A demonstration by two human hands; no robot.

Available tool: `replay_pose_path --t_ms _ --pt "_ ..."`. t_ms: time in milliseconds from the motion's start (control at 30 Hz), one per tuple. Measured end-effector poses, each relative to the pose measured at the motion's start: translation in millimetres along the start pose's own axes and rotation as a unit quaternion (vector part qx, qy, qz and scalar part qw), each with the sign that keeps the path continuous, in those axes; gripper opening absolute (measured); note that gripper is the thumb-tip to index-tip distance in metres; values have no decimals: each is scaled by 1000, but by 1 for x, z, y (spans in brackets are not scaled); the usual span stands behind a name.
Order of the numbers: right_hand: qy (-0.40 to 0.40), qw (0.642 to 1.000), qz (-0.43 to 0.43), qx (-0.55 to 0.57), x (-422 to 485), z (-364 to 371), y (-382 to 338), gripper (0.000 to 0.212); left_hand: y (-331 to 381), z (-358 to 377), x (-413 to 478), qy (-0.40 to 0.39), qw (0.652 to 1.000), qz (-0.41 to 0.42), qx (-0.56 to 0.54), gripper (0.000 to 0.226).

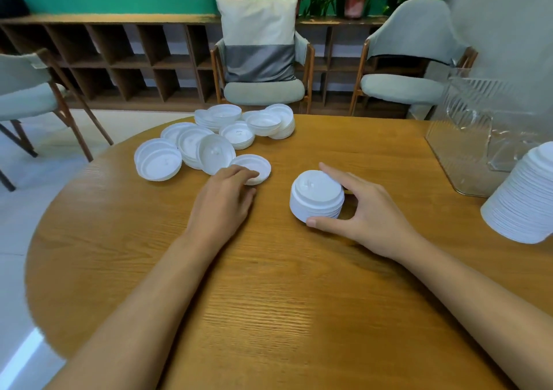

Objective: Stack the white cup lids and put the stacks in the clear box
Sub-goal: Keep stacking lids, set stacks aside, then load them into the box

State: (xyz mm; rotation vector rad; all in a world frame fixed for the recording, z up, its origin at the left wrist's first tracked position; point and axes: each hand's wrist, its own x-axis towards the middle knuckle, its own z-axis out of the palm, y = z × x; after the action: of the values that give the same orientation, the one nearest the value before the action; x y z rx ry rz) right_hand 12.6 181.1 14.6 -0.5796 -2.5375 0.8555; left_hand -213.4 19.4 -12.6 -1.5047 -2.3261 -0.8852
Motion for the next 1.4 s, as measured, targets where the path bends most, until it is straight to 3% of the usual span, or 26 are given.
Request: replay_pose_path --t_ms 233,467,733,900,1067,1233,1400 --pt "10 1000 -16 -7 33 28 -12 98 -9 -3 6 9 996 -25 -90 21" --pt "-3 999 -36 -28 37 40 -8 97 -3 -10 10 66 985 -35 -152 33" --pt "-19 999 -42 -2 36 43 -3 95 12 -23 11 135 935 -138 -298 28" --pt "-21 997 -63 25 35 41 -3 98 13 -23 12 88 894 -188 -397 31" --pt "-33 991 -103 80 34 42 -6 98 20 -12 10 17 911 -134 -391 25" --pt "-36 993 -69 85 34 40 -3 117 20 -7 10 12 930 -129 -343 18" --pt "-23 993 -108 46 33 43 -2 90 25 -5 7 -10 928 -127 -350 17"
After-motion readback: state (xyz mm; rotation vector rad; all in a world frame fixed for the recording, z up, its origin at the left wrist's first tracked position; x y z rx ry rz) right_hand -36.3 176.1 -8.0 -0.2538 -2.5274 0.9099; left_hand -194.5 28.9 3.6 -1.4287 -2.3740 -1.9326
